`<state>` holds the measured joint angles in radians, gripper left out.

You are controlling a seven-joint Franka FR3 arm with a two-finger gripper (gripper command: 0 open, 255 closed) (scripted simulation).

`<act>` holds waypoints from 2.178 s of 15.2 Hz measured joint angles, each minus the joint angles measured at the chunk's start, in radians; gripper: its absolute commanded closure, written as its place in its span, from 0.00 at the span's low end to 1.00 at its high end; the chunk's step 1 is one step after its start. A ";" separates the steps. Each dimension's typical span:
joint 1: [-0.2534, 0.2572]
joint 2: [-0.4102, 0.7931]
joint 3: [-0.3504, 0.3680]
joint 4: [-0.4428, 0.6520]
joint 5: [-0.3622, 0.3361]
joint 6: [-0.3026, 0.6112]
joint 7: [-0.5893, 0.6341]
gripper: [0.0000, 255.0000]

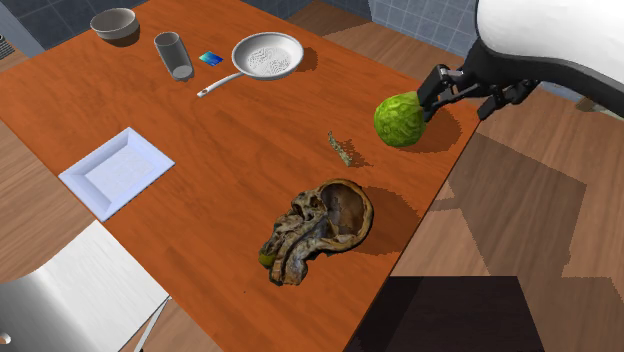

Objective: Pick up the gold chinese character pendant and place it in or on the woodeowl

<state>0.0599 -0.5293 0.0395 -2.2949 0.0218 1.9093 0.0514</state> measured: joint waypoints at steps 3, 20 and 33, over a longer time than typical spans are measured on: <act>0.022 0.101 0.014 0.030 0.004 0.047 -0.029 0.00; 0.112 0.704 0.086 0.310 -0.038 0.234 -0.200 0.00; 0.147 0.927 0.103 0.400 -0.080 0.326 -0.226 0.00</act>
<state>0.2068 0.3980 0.1421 -1.8945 -0.0578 2.2356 -0.1747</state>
